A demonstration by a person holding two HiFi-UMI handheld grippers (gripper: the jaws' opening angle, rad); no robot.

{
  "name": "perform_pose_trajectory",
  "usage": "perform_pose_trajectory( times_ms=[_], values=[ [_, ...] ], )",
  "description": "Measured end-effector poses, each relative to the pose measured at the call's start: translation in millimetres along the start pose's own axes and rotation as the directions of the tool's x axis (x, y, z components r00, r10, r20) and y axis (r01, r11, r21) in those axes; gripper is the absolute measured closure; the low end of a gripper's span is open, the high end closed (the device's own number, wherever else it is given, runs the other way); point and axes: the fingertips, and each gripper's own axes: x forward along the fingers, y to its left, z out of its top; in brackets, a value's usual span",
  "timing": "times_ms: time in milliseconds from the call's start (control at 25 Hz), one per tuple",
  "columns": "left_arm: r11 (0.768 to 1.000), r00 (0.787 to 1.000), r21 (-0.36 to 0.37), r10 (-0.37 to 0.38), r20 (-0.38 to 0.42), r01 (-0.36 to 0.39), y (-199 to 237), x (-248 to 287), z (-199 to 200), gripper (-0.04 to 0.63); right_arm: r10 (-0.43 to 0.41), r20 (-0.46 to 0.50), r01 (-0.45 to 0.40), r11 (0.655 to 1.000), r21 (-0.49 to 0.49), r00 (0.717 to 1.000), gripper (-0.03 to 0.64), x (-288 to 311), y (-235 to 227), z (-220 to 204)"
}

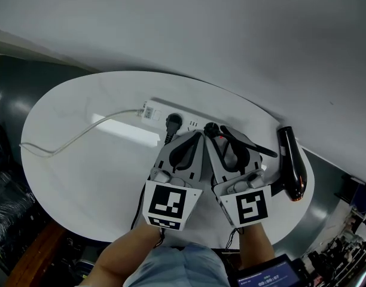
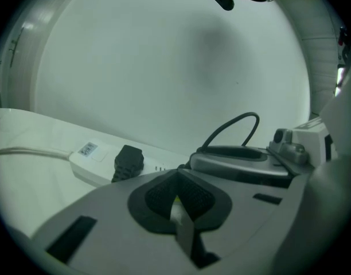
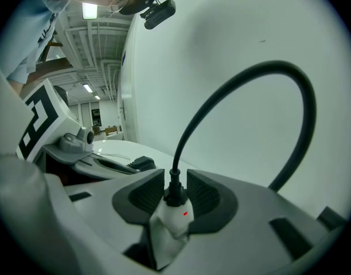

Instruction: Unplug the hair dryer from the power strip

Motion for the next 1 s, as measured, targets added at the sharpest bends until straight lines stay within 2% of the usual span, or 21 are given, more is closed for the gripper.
perform_pose_trajectory(
  times_ms=[200, 360, 480, 600, 840, 1000],
  values=[
    [1.0, 1.0, 0.002, -0.008, -0.007, 0.008, -1.2, -0.7, -1.1, 0.597, 0.002, 0.055, -0.003, 1.0, 0.016, 0.998, 0.499, 9.1, -1.7, 14.4],
    [1.0, 1.0, 0.005, -0.014, -0.006, 0.014, -1.5, -1.0, -0.2, 0.597, 0.034, -0.015, -0.034, 0.999, -0.017, 0.999, 0.512, 5.3, -2.4, 0.1],
    [1.0, 1.0, 0.006, -0.016, -0.005, 0.016, -1.1, -1.0, -0.1, 0.597, 0.053, -0.014, -0.054, 0.999, -0.003, 0.998, 0.546, 6.2, 0.3, -1.3],
    [1.0, 1.0, 0.007, -0.021, -0.005, 0.021, -1.3, -0.9, -0.4, 0.597, 0.067, -0.034, -0.068, 0.998, -0.02, 0.997, 0.552, 5.1, 1.0, -4.6],
    [1.0, 1.0, 0.002, -0.02, -0.008, 0.02, -0.4, -1.8, -1.5, 0.597, 0.049, 0.051, -0.049, 0.999, -0.003, 0.997, 0.56, 8.4, 3.2, 12.9],
    [1.0, 1.0, 0.002, -0.019, -0.018, 0.019, 0.1, -1.9, -1.6, 0.597, 0.039, 0.052, -0.039, 0.999, -0.007, 0.998, 0.561, 8.3, 4.2, 14.5]
  ],
)
